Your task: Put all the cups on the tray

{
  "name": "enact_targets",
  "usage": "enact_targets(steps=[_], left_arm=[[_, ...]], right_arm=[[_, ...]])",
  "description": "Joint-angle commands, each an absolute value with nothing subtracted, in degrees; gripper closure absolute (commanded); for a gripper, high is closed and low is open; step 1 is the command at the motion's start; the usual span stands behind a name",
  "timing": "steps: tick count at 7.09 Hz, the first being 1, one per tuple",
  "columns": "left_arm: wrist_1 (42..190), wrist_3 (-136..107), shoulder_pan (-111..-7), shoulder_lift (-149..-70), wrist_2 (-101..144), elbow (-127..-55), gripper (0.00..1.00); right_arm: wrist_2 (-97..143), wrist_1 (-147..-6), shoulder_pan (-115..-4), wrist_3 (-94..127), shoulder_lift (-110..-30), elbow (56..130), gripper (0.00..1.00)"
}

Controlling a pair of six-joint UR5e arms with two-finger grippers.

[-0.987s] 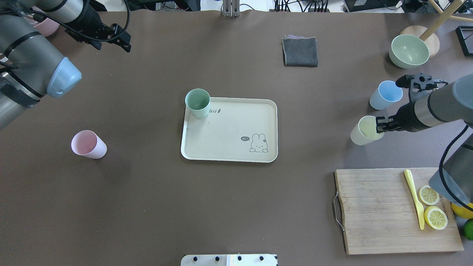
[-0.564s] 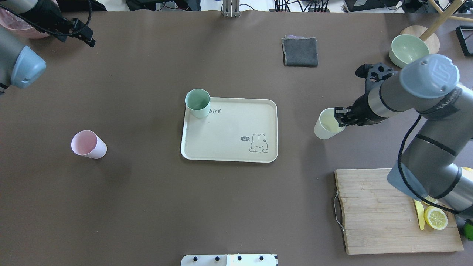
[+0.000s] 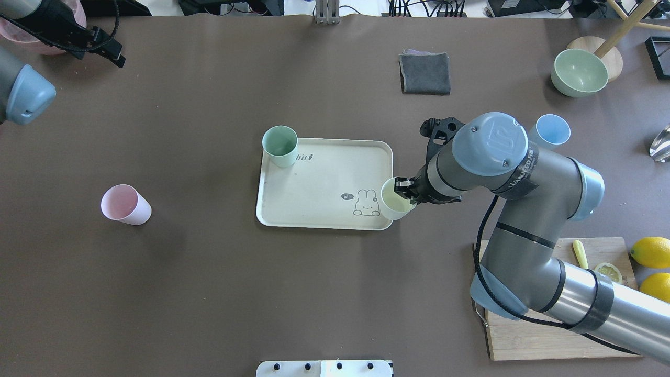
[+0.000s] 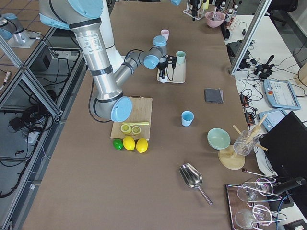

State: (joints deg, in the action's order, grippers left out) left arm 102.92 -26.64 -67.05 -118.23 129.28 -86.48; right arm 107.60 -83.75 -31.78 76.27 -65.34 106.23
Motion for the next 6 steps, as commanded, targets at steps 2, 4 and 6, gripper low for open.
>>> enact_targets(steps=[2, 4, 6], left_arm=[[102.92, -26.63, -66.97, -118.13, 129.29, -86.48, 0.01], [102.92, -26.63, -66.8, -118.12, 129.29, -86.4, 0.01], [102.92, -26.8, -66.53, -118.12, 129.29, -86.31, 0.01]], right_arm=[[106.53, -83.85, -30.06, 77.69, -62.94, 105.56, 0.57], [104.95, -83.85, -29.97, 79.8, -60.04, 102.85, 0.62], [104.41, -83.5, -30.06, 79.54, -59.85, 102.13, 0.45]])
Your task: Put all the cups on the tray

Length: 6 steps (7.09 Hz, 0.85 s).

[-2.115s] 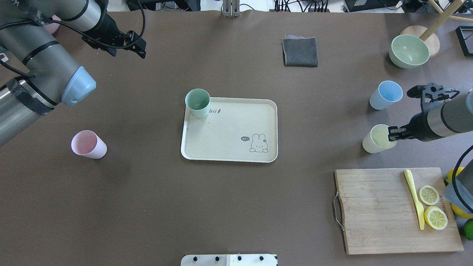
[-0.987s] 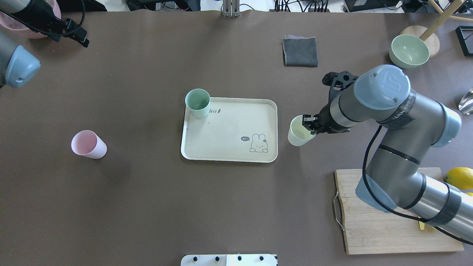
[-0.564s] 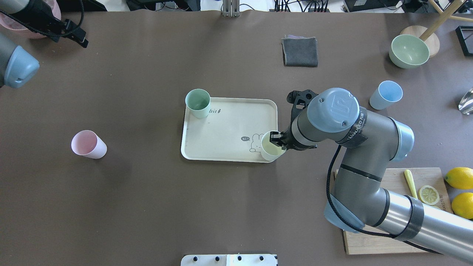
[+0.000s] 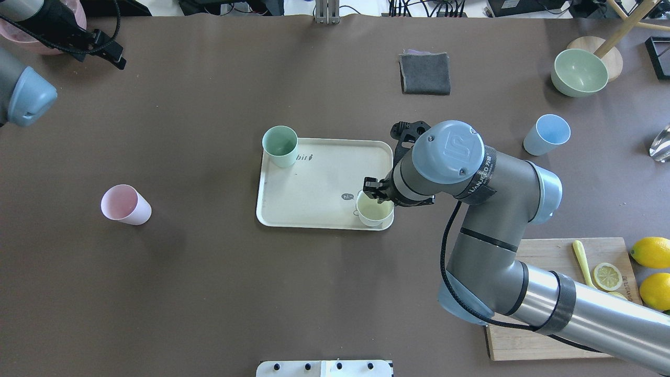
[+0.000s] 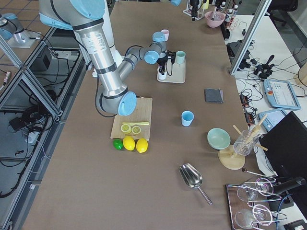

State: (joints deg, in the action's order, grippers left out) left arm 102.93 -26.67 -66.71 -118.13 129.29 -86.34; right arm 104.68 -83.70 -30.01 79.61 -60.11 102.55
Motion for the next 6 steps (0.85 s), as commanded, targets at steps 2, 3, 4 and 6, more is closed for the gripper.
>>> enact_targets(steps=[2, 3, 4, 6], left_arm=[[103.18, -27.51, -66.27, -118.04, 129.37, -86.74, 0.01], [103.53, -27.51, -66.27, -116.91, 129.46, -87.62, 0.01], [103.54, -28.03, -65.57, -114.72, 129.38, -89.89, 0.01], [104.76, -39.23, -59.71, -107.18, 128.5, -97.52, 0.01]], right_arm=[[104.32, -84.02, -32.06, 78.49, -59.94, 102.83, 0.0], [108.24, -84.28, -35.56, 76.57, -60.03, 102.83, 0.0], [111.07, -84.46, -39.08, 73.59, -60.64, 102.83, 0.0], [117.12, -89.62, -48.55, 61.33, -61.87, 102.92, 0.0]])
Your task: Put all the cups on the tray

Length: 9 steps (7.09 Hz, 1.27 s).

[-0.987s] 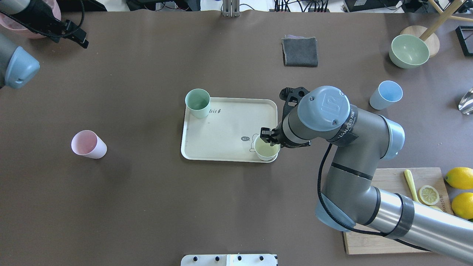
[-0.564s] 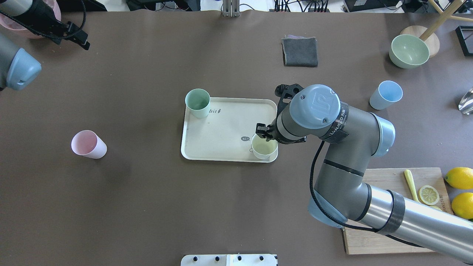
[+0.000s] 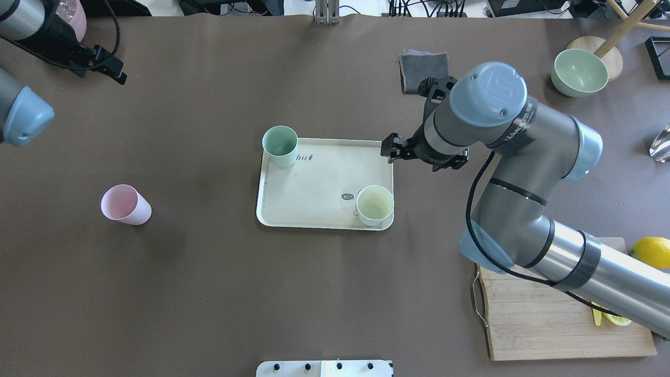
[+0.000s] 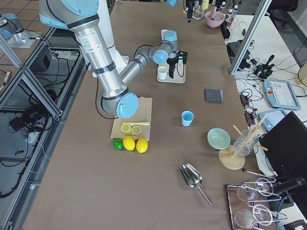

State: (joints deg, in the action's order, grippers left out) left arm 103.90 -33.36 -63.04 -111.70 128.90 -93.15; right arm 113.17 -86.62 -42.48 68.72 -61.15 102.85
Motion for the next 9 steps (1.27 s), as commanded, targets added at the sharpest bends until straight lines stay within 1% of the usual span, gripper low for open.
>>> enact_targets(steps=[1, 3, 4, 6, 7, 8, 9], left_arm=[[107.29, -41.46, -57.94, -102.7, 128.06, -100.6, 0.01], [118.41, -46.3, -52.5, -93.21, 124.74, -102.65, 0.01], [121.61, -46.58, -50.64, -90.47, 124.63, -102.66, 0.01], [126.11, -46.67, -47.74, -87.46, 122.97, -102.66, 0.02], [126.12, -46.93, -46.68, -87.54, 121.04, -102.57, 0.53], [126.12, -46.85, -46.67, -87.8, 121.03, -102.48, 1.0], [126.12, -46.93, -46.5, -88.59, 121.37, -102.83, 1.0]], right_arm=[[120.12, -90.34, -54.0, 52.65, -64.66, 103.35, 0.0], [126.17, -90.44, -66.21, 32.61, -72.29, 103.27, 0.0], [128.47, -90.44, -70.97, 24.43, -75.99, 103.18, 0.0], [128.76, -90.35, -73.12, 19.87, -77.96, 102.92, 0.0], [128.67, -90.09, -73.12, 19.78, -78.22, 102.4, 0.0], [128.58, -89.48, -73.13, 18.73, -79.09, 101.52, 0.0], [128.5, -89.56, -73.13, 17.94, -79.54, 101.08, 0.0]])
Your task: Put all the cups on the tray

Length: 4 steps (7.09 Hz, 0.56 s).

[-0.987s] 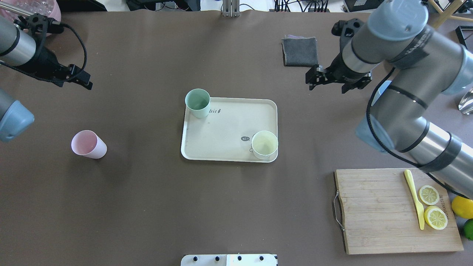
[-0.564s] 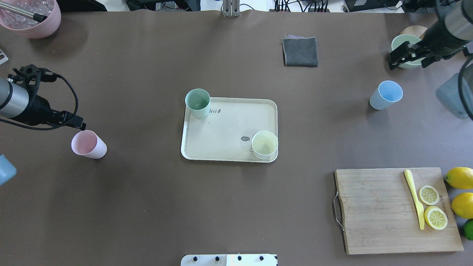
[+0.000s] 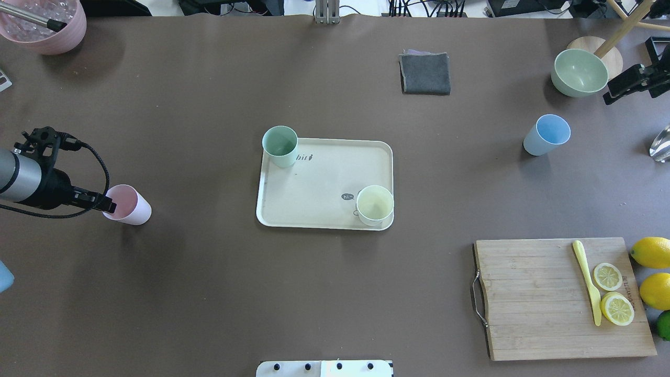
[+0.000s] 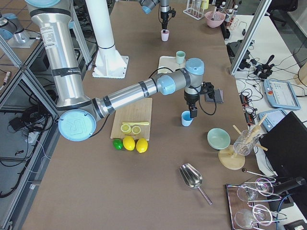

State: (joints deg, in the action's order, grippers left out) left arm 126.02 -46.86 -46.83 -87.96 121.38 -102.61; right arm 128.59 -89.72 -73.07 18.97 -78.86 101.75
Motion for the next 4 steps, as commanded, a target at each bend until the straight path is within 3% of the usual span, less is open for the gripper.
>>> enact_targets(steps=[1, 4], left_arm=[[125.25, -47.11, -46.49, -90.86, 121.72, -103.7, 1.0], [105.46, -56.93, -43.0, -109.0, 121.03, -106.08, 1.0]], right_arm=[[128.5, -89.47, -73.13, 16.8, -79.8, 99.77, 0.0], [128.5, -75.91, -73.13, 17.22, -82.17, 90.48, 0.0]])
